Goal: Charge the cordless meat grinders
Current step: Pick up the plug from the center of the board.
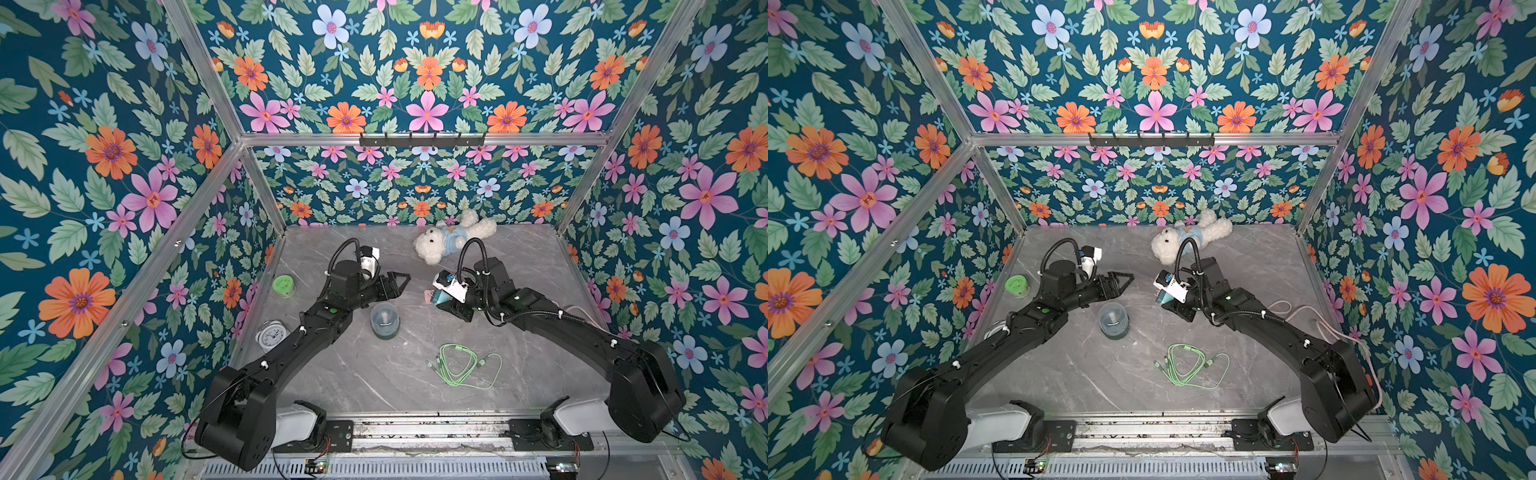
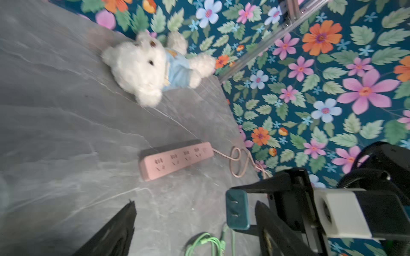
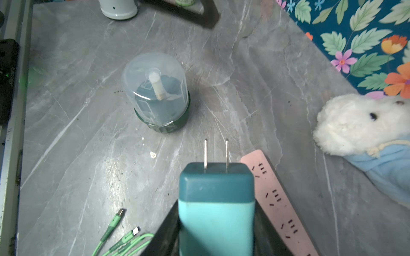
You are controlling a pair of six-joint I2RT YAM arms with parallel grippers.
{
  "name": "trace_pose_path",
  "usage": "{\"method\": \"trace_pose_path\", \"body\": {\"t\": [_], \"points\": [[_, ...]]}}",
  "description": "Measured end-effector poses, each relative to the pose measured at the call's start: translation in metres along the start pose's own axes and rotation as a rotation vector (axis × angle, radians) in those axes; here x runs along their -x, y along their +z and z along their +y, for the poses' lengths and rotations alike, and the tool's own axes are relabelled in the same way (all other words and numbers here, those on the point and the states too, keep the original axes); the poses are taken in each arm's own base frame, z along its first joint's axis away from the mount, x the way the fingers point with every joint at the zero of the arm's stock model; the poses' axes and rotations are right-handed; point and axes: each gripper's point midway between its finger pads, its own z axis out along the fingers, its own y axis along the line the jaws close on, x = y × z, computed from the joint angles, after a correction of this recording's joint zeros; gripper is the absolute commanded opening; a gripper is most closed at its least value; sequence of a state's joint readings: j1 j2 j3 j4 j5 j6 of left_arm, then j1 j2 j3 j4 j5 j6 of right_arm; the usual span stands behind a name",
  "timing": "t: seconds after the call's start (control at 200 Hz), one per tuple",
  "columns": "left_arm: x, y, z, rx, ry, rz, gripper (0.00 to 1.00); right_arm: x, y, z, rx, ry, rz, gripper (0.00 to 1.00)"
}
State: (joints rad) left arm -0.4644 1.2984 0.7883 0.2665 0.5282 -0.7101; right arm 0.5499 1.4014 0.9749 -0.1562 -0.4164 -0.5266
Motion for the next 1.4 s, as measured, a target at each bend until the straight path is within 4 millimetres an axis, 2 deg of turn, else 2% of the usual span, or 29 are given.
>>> {"method": "trace_pose_path", "body": {"t": [0.33,0.46,0.57,0.675,0.78,0.86,0.975,1.06,1.285,1.4], "points": [[-0.024,0.030,-0.044,-0.193,-0.097,0.085,0.83,0.034,-0.008,-0.009,-0.048,-0.031,-0.110,0.30],[-0.031,0.037,-0.055,-0.238,-0.096,0.117,0.79,0.037,-0.005,-0.009,-0.044,-0.028,-0.118,0.30],[-0.035,0.042,-0.057,-0.247,-0.105,0.134,0.72,0.041,-0.003,-0.009,-0.041,-0.030,-0.120,0.30],[-0.038,0.045,-0.059,-0.254,-0.103,0.146,0.58,0.046,-0.002,-0.011,-0.042,-0.027,-0.127,0.30],[-0.040,0.046,-0.060,-0.257,-0.103,0.155,0.48,0.047,-0.002,-0.011,-0.041,-0.022,-0.129,0.31],[-0.040,0.048,-0.059,-0.256,-0.104,0.158,0.42,0.048,-0.002,-0.010,-0.036,-0.014,-0.129,0.38],[-0.040,0.049,-0.058,-0.260,-0.105,0.161,0.33,0.047,-0.004,-0.006,-0.022,0.018,-0.134,0.53],[-0.038,0.048,-0.057,-0.270,-0.111,0.158,0.30,0.044,-0.010,-0.002,-0.011,0.050,-0.147,0.63],[-0.027,0.051,-0.049,-0.317,-0.197,0.141,0.30,0.042,-0.031,0.000,0.040,0.248,-0.232,0.64],[-0.018,0.048,-0.049,-0.369,-0.250,0.137,0.31,0.041,-0.046,-0.011,0.050,0.412,-0.292,0.65]]}}
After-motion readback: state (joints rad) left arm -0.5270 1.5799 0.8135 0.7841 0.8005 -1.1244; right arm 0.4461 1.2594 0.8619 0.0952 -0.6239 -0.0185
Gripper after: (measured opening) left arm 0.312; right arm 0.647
